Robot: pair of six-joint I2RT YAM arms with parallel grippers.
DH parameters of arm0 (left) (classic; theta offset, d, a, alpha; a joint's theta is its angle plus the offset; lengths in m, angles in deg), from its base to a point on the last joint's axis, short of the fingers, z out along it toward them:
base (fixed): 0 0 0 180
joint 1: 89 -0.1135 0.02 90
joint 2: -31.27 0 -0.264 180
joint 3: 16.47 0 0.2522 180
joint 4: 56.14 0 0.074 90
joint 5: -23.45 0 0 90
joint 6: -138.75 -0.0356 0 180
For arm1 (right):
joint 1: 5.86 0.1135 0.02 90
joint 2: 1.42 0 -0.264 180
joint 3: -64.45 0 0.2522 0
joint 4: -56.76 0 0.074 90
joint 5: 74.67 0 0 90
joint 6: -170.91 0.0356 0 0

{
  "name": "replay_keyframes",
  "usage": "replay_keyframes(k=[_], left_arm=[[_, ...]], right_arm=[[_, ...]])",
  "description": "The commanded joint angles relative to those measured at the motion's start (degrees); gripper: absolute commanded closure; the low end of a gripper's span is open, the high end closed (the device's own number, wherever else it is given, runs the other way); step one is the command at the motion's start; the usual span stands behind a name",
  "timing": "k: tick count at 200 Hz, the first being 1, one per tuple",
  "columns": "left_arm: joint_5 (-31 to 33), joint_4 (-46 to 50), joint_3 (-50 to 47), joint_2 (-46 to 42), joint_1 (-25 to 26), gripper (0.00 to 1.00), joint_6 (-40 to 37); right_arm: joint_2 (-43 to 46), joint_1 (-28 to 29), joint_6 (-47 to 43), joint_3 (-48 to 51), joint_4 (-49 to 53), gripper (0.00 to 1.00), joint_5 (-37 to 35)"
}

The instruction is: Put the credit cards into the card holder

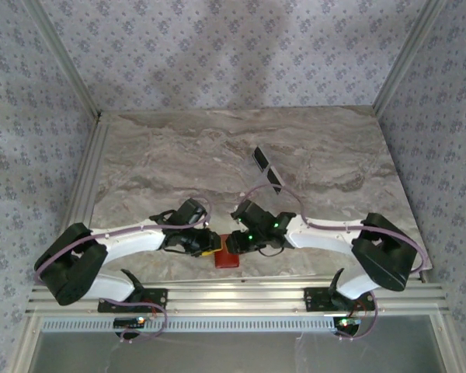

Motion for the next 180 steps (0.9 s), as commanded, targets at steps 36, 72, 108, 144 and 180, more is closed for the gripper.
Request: replay_keyframes(k=[36, 72, 108, 144, 180], left_arm=[[-0.9, -0.3, -0.8, 0.6, 0.0, 0.66, -0.6], [-0.9, -0.6, -1.0, 0.5, 0.0, 0.66, -0.4], [-0.8, -0.5, -1.2, 0.2, 0.0, 0.66, -0.5], [-0.8, -0.6, -1.4, 0.2, 0.0, 0.66, -0.4], [-1.0, -1.0, -1.5, 0.0, 0.0, 0.67, -0.2]], right_arm=[[-0.4, 2.2, -1.2, -3.7, 7.5, 0.77, -7.7], [-0.2, 2.4, -1.3, -3.7, 6.6, 0.86, -7.0], [-0.2, 2.5, -1.8, -3.8, 5.4, 0.88, -6.0], [-0.1, 2.6, -2.1, -3.5, 4.9, 1.0, -5.9], [-0.9, 2.5, -2.7, -4.2, 3.3, 1.0, -4.3]])
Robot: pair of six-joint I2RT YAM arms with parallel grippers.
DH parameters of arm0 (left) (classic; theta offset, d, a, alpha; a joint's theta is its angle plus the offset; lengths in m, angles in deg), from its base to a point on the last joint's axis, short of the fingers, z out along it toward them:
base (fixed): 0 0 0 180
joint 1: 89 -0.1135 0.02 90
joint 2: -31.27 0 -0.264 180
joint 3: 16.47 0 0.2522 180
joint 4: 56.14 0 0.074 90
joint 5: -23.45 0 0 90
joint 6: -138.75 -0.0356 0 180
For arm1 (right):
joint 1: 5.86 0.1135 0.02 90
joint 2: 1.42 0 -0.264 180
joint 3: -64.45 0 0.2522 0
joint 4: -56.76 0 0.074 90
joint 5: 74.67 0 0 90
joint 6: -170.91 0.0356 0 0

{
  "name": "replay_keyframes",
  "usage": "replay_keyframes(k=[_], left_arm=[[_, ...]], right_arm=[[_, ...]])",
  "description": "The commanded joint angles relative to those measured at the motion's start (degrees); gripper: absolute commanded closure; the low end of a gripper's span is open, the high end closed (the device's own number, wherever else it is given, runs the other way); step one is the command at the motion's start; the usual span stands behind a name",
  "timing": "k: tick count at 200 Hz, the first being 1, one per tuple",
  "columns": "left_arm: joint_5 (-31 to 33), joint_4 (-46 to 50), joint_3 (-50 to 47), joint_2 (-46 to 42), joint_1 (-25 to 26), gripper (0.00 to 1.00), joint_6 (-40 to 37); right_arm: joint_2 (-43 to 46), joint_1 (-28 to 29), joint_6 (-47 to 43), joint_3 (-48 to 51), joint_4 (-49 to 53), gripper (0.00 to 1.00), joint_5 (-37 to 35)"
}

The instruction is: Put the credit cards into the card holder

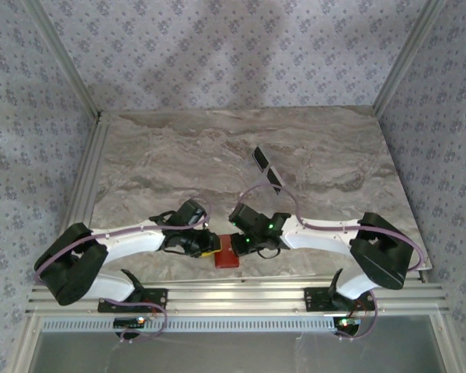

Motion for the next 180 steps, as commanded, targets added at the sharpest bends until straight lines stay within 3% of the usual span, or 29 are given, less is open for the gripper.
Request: replay_keyframes(k=[1, 53, 84, 110, 180], left_arm=[[-1.0, -0.5, -0.7, 0.0, 0.0, 0.68, -0.2], [-1.1, -1.0, -1.2, -0.5, 0.0, 0.72, 0.0], [-1.1, -1.5, -1.4, -0.4, 0.0, 0.73, 0.2], [-1.2, -1.6, -1.5, -0.2, 0.0, 0.73, 0.1], [-1.3, -1.7, -1.6, 0.1, 0.0, 0.73, 0.1]], right_arm=[[-0.7, 0.3, -1.2, -1.8, -0.9, 1.0, 1.1], [-3.8, 0.0, -1.5, -3.3, 0.3, 0.97, 1.7], [-3.8, 0.0, -1.5, -3.5, 1.3, 0.83, 1.5], [-3.0, -0.1, -1.7, -3.5, 1.6, 0.78, 1.0], [-2.9, -0.4, -1.4, -3.0, 0.2, 0.83, 1.9]])
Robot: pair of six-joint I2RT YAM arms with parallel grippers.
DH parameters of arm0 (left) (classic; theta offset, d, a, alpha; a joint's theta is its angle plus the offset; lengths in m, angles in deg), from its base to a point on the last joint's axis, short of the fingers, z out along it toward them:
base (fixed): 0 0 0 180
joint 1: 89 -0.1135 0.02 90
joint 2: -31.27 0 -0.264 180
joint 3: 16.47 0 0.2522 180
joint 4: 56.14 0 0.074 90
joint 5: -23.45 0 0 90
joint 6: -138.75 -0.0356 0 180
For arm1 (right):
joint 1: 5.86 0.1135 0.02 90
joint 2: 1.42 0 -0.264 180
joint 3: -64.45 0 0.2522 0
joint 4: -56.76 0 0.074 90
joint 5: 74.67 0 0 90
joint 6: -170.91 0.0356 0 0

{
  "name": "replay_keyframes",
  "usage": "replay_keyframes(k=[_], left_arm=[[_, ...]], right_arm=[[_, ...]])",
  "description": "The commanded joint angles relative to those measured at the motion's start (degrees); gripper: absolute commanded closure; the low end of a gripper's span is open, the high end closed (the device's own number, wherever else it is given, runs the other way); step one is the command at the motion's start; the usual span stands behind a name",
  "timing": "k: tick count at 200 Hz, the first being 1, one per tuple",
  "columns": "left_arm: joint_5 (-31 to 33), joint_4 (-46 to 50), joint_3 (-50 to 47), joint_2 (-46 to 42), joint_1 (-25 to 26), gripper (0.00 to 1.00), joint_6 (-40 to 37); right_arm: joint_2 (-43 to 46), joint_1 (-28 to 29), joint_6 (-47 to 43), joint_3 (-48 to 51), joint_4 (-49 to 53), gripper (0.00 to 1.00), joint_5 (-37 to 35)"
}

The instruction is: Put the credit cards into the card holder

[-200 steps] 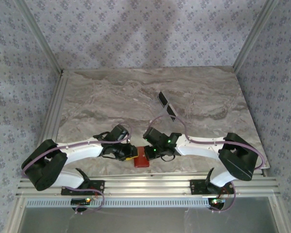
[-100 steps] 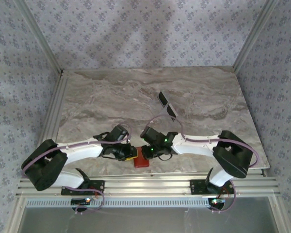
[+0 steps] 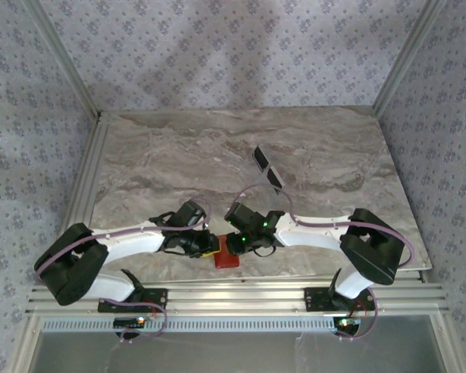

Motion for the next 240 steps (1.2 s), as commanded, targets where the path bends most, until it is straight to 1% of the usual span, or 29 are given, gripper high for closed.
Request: replay_keyframes(k=[1, 9, 24, 41, 62, 83, 112, 116, 126, 161, 170, 202, 240], left_arm=[[-0.8, -0.1, -0.6, 0.2, 0.0, 0.73, 0.1], [-0.9, -0.2, -0.6, 0.1, 0.0, 0.73, 0.1], [-0.9, -0.2, -0.6, 0.1, 0.0, 0.73, 0.1], [-0.9, -0.1, -0.6, 0.2, 0.0, 0.73, 0.1], [-0.9, -0.1, -0.5, 0.2, 0.0, 0.73, 0.1], [-0.9, -0.2, -0.5, 0.2, 0.0, 0.73, 0.0], [-0.9, -0.3, -0.7, 0.2, 0.0, 0.74, 0.1], [-0.9, -0.4, -0.7, 0.2, 0.0, 0.74, 0.2], [-0.9, -0.5, -0.9, 0.2, 0.0, 0.74, 0.3], [-0.9, -0.6, -1.1, 0.0, 0.1, 0.74, 0.4], [-0.9, -0.7, -1.1, 0.0, 0.1, 0.74, 0.4], [-0.9, -1.0, -1.1, 0.3, 0.0, 0.74, 0.4], [-1.2, -1.2, -1.2, 0.5, 0.0, 0.74, 0.4]], right_arm=[[0.8, -0.3, -0.1, -0.7, 0.5, 0.83, 0.6], [0.8, -0.3, -0.1, -0.7, 0.4, 0.8, 0.6], [0.9, -0.2, -0.1, -0.7, 0.6, 0.8, 0.5], [0.9, -0.3, -0.1, -0.7, 0.4, 0.86, 0.7], [0.7, -0.3, 0.0, -0.6, 0.2, 0.87, 0.9], [0.4, -0.3, 0.0, -0.7, -0.1, 0.8, 1.3], [0.8, -0.3, 0.1, -0.5, -0.3, 0.79, 0.9], [0.8, -0.2, 0.1, -0.5, -0.3, 0.8, 0.9], [1.0, -0.4, -0.1, -0.5, -0.2, 0.86, 0.8], [0.9, -0.5, 0.0, 0.0, -1.4, 0.96, 1.9], [0.6, -0.5, 0.0, 0.2, -1.5, 1.0, 2.1], [-0.2, -0.5, 0.2, 0.2, -2.3, 1.0, 2.9], [-0.6, -0.6, -0.1, -0.3, -0.5, 1.0, 3.0]])
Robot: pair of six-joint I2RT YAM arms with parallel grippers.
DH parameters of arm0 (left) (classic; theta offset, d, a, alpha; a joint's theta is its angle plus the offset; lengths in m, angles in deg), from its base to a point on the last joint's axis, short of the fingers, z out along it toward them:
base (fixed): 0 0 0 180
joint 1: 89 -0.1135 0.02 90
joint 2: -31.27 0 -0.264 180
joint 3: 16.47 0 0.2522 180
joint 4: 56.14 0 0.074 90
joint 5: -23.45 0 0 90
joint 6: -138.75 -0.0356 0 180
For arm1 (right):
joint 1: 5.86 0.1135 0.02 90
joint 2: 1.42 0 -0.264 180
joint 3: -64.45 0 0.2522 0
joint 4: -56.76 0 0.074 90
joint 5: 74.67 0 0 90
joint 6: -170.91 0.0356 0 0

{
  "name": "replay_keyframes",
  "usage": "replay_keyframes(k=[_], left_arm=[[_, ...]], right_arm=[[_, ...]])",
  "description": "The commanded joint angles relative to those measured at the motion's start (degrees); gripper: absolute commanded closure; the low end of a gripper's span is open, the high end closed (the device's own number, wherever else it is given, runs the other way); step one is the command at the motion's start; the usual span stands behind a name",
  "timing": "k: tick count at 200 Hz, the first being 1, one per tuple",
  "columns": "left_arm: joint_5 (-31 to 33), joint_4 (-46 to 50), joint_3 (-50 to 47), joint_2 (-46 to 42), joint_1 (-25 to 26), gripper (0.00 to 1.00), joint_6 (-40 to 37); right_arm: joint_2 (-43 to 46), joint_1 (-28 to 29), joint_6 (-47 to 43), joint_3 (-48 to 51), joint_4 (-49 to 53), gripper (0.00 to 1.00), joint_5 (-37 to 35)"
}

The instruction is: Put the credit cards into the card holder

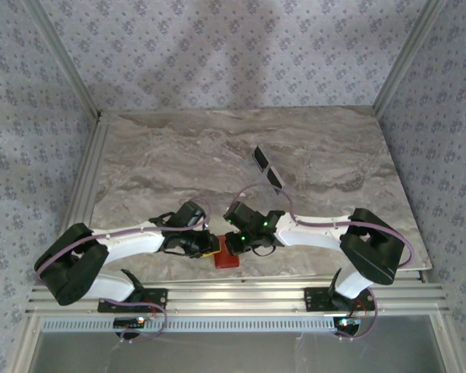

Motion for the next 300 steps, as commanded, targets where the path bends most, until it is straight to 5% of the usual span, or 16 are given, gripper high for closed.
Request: replay_keyframes(k=[1, 191, 256, 300], left_arm=[[-1.0, -0.5, -0.8, 0.6, 0.0, 0.74, 0.1], [-0.6, -2.5, -1.7, 0.8, 0.0, 0.75, 0.7], [-0.6, -2.9, -1.8, 1.0, 0.1, 0.75, 0.8], [-0.4, -2.3, -1.6, -0.3, -0.5, 0.75, 0.5]], right_arm=[[-0.6, -0.3, -0.1, -0.4, 1.2, 1.0, 1.0], [-5.9, -2.9, -0.1, -0.8, 2.4, 1.0, 8.1], [-14.3, -8.6, 6.3, 4.5, -4.3, 1.0, 18.9], [-13.1, -7.9, 5.7, 3.7, -3.7, 1.0, 18.2]])
